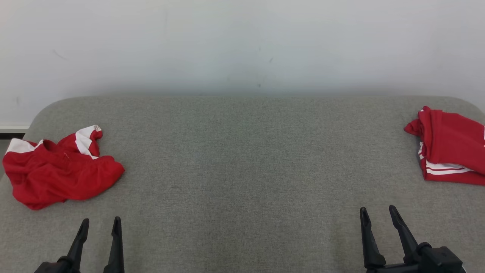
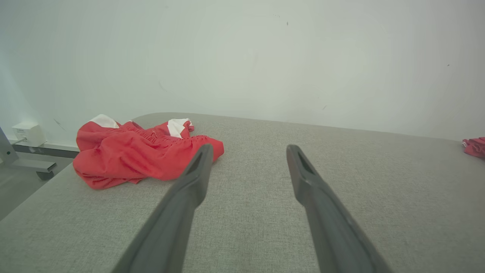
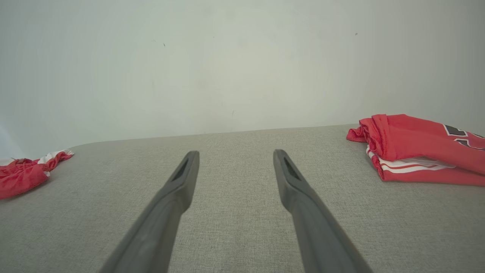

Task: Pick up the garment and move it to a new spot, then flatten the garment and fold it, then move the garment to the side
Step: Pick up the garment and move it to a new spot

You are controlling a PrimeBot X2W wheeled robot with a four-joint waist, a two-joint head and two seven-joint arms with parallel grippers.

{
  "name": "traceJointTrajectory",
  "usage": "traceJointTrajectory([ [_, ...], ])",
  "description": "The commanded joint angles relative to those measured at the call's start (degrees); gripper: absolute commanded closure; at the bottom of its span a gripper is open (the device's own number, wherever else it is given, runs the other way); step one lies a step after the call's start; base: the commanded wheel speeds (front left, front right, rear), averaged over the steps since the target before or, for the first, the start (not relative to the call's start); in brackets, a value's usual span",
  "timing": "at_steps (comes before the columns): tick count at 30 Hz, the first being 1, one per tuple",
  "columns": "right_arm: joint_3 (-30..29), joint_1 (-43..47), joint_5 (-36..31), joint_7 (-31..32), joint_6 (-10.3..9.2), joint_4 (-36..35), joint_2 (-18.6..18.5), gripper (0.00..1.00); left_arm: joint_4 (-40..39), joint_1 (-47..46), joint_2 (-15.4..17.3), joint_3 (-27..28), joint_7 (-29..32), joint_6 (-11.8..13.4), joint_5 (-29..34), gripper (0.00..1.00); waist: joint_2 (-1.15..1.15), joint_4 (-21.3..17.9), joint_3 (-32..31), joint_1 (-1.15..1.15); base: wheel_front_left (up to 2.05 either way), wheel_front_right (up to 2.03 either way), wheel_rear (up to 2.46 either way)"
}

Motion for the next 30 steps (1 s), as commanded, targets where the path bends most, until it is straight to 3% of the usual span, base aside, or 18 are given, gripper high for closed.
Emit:
traceJointTrajectory([
  [1,0.03,0.5,0.32,-0.3,-0.12,0.13,0.09,0.0,0.07,0.16,0.1,-0.08,0.02,0.14,-0.08,0.0,0.0,0.63,0.1,0.0,0.0,0.0,0.0],
  [10,0.26,0.34,0.95,-0.39,-0.12,0.95,0.09,0.0,0.38,-0.98,0.49,0.42,0.01,0.14,-0.22,0.0,0.0,4.89,0.53,0.0,0.0,0.0,0.0],
  [20,1.21,-0.7,1.38,-0.61,-0.12,2.64,0.08,0.0,1.12,-1.52,0.38,1.64,0.02,0.16,0.34,0.0,0.0,15.04,1.27,0.0,0.0,0.0,0.0],
  [30,2.07,-2.11,1.18,-0.79,-0.12,3.76,0.07,0.0,1.89,-2.59,0.31,3.05,0.01,0.16,-0.29,0.0,0.0,22.53,2.35,0.0,0.0,0.0,0.0],
])
